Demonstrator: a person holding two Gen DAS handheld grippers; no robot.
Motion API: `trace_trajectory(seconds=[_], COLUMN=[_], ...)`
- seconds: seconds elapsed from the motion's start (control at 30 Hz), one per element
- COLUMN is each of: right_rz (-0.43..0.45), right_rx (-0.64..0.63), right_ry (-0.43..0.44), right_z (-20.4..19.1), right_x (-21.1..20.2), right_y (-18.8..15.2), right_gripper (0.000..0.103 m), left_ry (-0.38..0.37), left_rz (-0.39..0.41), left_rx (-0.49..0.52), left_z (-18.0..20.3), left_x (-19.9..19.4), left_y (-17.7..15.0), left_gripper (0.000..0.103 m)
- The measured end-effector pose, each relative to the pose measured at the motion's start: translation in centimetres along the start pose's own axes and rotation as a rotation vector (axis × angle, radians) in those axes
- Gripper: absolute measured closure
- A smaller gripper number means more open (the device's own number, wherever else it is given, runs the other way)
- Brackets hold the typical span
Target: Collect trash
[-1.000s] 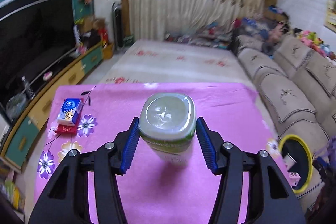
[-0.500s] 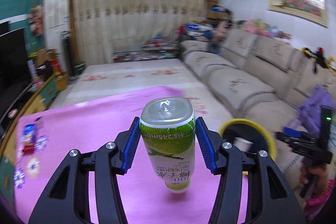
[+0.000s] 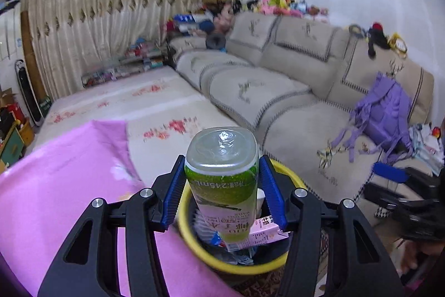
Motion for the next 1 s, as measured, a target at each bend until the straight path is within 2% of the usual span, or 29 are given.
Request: trace_trajectory(seconds=[0.03, 0.1, 0.13, 0.23, 0.3, 0.37, 0.43, 0.53, 0.73, 0.83, 1.0], right_rz=[-0.001, -0.001, -0.001, -0.008, -0.023, -0.027, -0.031, -0.034, 0.01, 0.013, 0.024], right_rx=[0.005, 0.017, 0.018, 0.014, 0.002, -0.017, -0.049, -0.113, -0.215, -0.245, -0.272], right_ry=[-0.004, -0.009, -0.011, -0.014, -0.011, 0.001, 0.006, 0.016, 0.028, 0.064, 0.059], right_z=[0.3, 0.7, 0.7, 0.1, -1.0, -2.4, -4.2, -7.6, -14.0, -16.9, -19.5], right_x=[-0.1, -0.4, -0.5, -0.6, -0.5, -0.6, -0.7, -1.1, -3.0, -4.0, -5.5], right_y=[-0.1, -0.2, -0.3, -0.7, -1.2, -1.8, -2.3, -2.9, -3.2, -3.8, -4.8], right_gripper=[0.032, 0.032, 0.031, 0.031, 0.03, 0.027, 0.026, 0.023, 0.017, 0.016, 0.014], left_ry=[0.011, 0.041, 0.044, 0.069, 0.122, 0.168, 0.229, 0.278, 0.429, 0.503, 0.615], left_rz=[-0.011, -0.028, -0.033, 0.007, 0.085, 0.143, 0.165, 0.169, 0.133, 0.158, 0.178], left_rx=[-0.002, -0.011, -0.026, -0.024, -0.006, -0.006, -0.013, -0.064, -0.22, -0.299, -0.334], left_z=[0.3, 0.0, -0.7, -2.4, -3.8, -5.6, -7.8, -11.1, -19.1, -22.6, -25.5], left_x=[0.9, 2.6, 2.7, 0.6, -2.8, -6.0, -10.0, -15.3, -24.7, -29.7, -35.4], left_y=[-0.2, -0.6, -1.1, -1.5, -1.7, -1.9, -3.2, -5.6, -12.2, -15.2, -19.4], left_gripper=[0.049, 0.031, 0.029, 0.015, 0.006, 0.005, 0.005, 0.005, 0.005, 0.005, 0.005])
Point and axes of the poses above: each gripper's, at about its wrist camera, not at the fingertips, and x roughly the way its jaws point, z to its right, y to its top, the point moved 7 cm from there along x, roughly the way its jaws point, and after that the axes turned 9 degrees about y, right-handed, at the moved point
